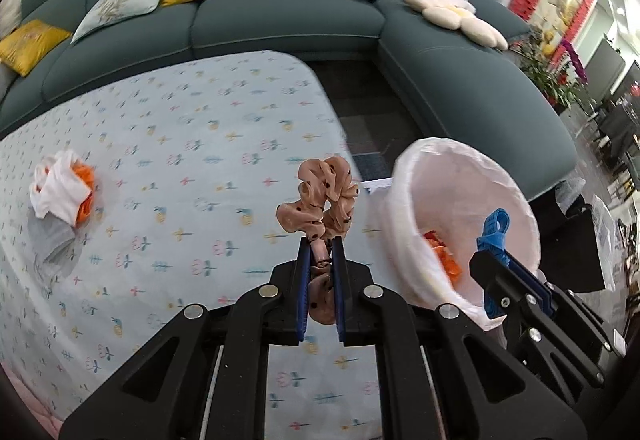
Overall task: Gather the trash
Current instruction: 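Carry the scrunchie and blue cord over the white bin with both tools, then open the left tool to drop the scrunchie while the right tool releases the blue cord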
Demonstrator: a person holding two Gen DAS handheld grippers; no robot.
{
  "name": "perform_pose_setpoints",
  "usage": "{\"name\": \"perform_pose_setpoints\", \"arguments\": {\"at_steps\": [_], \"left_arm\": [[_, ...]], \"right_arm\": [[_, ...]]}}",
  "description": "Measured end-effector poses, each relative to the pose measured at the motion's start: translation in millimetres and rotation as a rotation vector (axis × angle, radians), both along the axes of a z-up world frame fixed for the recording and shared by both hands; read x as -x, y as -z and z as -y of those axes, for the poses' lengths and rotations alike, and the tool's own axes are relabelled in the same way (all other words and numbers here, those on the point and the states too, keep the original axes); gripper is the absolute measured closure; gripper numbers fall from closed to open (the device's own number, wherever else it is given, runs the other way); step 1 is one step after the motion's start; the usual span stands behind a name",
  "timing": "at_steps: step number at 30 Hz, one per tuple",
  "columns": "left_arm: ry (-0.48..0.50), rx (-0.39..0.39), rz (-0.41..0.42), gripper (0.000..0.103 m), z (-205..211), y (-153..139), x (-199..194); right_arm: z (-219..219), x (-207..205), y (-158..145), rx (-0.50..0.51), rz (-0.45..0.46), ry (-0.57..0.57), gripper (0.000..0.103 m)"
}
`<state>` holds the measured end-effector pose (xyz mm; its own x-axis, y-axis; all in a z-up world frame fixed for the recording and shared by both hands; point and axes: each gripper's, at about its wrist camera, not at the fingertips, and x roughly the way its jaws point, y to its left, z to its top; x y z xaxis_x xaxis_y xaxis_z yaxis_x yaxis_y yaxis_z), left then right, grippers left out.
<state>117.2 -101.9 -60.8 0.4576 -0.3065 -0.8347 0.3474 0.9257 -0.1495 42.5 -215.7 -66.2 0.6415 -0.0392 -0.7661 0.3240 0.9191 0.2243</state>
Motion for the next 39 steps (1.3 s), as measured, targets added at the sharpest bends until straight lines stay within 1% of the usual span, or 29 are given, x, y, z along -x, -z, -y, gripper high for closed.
{"name": "perform_pose_setpoints", "arguments": {"at_steps": [10, 16, 21, 30, 39], "left_arm": [[0.094, -0.005, 0.025, 0.093, 51, -9, 16], [0.150, 0.001, 0.019, 0.093, 77, -11, 19], [0.188, -0.008, 0.029, 0.093, 95, -11, 22], [0.225, -0.012, 0.022, 0.092, 114, -7, 25], [0.217, -0.020, 0.016, 0.088, 119, -5, 23]], "right_arm": [[45, 24, -9, -0.022, 0.039, 0.087, 0.091], [68, 35, -6, -0.034, 0.043, 0.138, 0.091], [85, 41, -4, -0.039, 0.044, 0.170, 0.091], [100, 44, 1, -0.045, 0.042, 0.196, 0.091], [103, 44, 4, -0.050, 0.037, 0.203, 0.091]]}}
